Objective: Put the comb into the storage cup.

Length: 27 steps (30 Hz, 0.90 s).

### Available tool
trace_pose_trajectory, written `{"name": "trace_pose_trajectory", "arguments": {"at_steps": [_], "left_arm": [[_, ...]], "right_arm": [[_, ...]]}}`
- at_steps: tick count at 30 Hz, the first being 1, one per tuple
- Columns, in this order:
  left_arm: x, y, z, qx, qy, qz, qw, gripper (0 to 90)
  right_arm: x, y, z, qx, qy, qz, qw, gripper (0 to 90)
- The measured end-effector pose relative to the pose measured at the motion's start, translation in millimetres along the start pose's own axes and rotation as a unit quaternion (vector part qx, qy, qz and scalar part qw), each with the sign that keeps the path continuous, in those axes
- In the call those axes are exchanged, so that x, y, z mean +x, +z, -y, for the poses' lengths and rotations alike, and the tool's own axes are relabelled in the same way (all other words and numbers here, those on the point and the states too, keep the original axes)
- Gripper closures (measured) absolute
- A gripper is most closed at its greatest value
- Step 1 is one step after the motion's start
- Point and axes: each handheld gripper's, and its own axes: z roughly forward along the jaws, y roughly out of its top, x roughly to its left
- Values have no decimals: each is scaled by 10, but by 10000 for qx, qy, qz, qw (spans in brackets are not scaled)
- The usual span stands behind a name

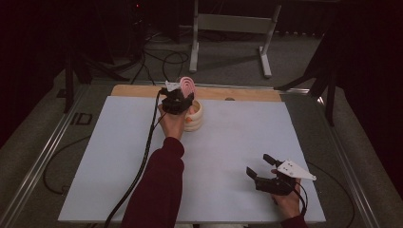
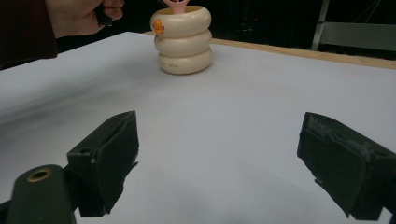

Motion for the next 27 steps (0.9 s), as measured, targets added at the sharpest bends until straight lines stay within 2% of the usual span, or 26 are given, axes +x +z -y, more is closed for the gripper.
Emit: {"name": "trace_pose_trajectory", "arguments": {"at_steps": [10,27], "left_arm": [[45,-17,3,17,-11,-14,10000,632],[177,-53,1,225,65,-113,9997,566]], "right_arm": [[2,6,3,18,-32,-1,10000,129],[16,14,3,25,-27,-16,10000,129]]}}
